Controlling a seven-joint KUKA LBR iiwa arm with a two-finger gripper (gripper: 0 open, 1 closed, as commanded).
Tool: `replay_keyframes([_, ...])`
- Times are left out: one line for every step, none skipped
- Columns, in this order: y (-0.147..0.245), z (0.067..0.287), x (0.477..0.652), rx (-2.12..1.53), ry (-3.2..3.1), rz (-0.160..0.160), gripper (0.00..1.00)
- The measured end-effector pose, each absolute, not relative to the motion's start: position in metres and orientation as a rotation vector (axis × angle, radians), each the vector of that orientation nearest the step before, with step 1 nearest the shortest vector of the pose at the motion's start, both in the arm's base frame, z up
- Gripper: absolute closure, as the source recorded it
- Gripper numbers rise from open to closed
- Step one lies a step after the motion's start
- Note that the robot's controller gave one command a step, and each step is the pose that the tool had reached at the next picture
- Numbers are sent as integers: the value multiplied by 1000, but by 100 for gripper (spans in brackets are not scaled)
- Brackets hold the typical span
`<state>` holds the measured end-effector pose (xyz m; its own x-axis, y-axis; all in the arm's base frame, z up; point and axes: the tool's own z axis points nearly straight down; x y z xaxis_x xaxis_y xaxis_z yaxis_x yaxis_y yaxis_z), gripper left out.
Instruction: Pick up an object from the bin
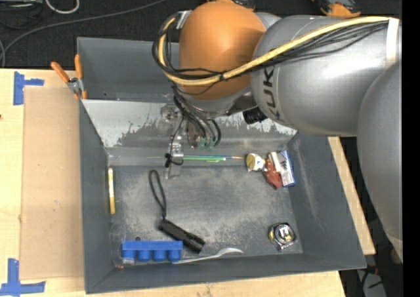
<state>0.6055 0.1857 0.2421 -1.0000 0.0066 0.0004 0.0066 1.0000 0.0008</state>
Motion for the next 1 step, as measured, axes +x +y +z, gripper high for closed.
replay_keyframes([186,242,606,-11,-3141,-1,0])
